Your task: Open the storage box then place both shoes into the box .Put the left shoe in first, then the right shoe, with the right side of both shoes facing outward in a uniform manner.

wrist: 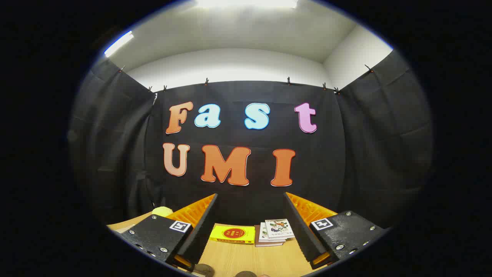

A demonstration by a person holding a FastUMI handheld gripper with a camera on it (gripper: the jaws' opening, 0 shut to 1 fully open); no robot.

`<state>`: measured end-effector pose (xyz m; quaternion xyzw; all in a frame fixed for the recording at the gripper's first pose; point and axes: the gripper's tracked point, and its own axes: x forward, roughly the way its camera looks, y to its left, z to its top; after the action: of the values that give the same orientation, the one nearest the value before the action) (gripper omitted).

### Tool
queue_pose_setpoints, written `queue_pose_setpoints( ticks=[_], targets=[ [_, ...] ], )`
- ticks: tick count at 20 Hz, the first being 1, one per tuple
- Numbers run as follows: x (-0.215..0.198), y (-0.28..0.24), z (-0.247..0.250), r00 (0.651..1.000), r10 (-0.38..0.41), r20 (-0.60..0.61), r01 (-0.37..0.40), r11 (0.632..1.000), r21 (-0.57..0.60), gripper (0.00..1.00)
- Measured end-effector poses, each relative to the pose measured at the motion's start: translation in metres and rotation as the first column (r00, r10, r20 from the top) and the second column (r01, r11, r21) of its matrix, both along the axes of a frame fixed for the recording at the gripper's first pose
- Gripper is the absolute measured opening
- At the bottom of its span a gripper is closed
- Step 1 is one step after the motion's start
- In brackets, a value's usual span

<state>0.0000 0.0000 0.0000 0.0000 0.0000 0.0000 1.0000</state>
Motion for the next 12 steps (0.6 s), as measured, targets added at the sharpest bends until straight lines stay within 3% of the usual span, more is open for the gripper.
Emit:
queue_pose_setpoints(
  ticks=[12],
  targets=[
    [0.002,-0.0023,0.0101,1.0,-0.01,0.016,0.01,1.0,0.023,0.98]
  ],
)
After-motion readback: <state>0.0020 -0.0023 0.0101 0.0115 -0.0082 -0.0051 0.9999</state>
